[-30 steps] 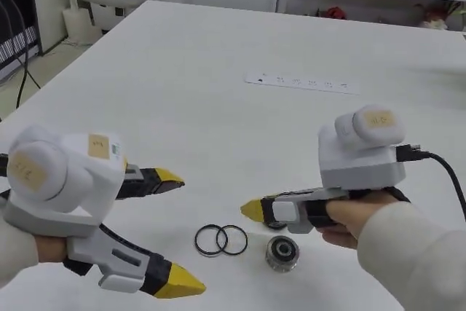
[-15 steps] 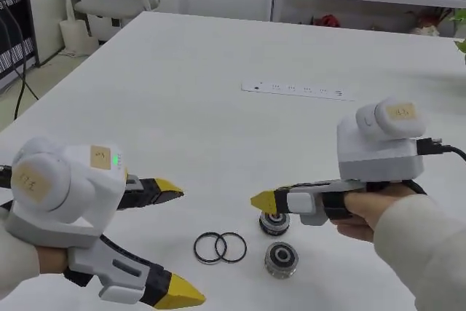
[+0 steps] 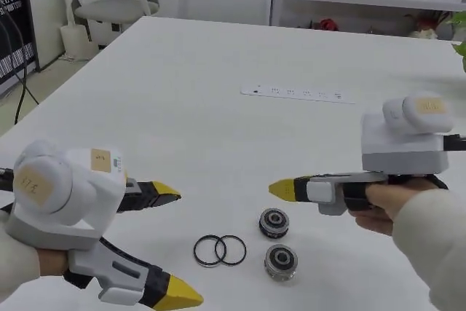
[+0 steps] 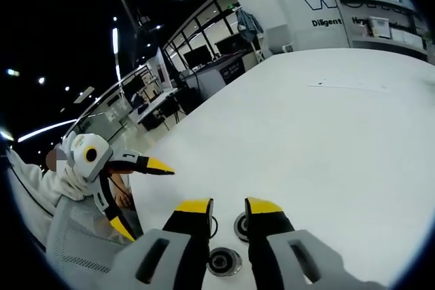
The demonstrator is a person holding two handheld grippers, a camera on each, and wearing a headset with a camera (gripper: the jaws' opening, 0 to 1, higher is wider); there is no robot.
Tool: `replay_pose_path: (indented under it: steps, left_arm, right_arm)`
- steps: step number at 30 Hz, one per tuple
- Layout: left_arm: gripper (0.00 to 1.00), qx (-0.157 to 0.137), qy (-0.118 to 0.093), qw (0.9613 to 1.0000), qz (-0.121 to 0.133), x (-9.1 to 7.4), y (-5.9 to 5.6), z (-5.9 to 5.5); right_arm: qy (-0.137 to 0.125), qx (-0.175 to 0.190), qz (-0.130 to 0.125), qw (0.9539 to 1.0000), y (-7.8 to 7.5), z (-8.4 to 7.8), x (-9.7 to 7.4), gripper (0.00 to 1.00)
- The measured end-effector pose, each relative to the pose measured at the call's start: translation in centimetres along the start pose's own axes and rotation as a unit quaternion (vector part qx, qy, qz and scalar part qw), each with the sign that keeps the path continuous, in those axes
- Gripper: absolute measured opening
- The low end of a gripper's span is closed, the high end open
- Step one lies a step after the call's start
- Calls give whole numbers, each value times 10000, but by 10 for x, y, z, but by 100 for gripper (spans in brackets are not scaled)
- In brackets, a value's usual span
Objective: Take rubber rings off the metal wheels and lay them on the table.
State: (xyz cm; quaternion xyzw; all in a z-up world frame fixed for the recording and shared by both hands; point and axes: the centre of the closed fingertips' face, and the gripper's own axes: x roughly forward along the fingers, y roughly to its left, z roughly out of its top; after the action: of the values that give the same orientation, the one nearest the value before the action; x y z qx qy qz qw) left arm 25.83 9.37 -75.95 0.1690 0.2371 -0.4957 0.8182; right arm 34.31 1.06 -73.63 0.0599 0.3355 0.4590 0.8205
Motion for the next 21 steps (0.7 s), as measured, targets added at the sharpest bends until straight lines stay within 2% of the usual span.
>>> replay_pose_path:
  steps: [3,6,13,17,19,21]
  left_arm:
    - [85,-10,-2,10000,10,0,0,0]
    - [85,-35,-75,10000,16,-1,0,4]
    - [86,-126,-230,9996,59,-3,3,10]
    - [86,-161,-354,9992,113,-6,7,19]
    - [86,-196,-415,9988,171,-8,10,26]
    - [86,-231,-569,9978,240,-13,14,37]
  right_arm:
    - [-4,-9,-36,10000,-4,-1,-2,16]
    - [48,-74,-145,9999,-10,-4,-4,16]
    - [68,-54,-225,9997,-18,-6,-7,16]
    - [60,-43,-314,9995,-24,-7,-10,15]
    - [37,-17,-345,9994,-27,-6,-12,15]
    - [16,11,-370,9993,-29,-6,-13,15]
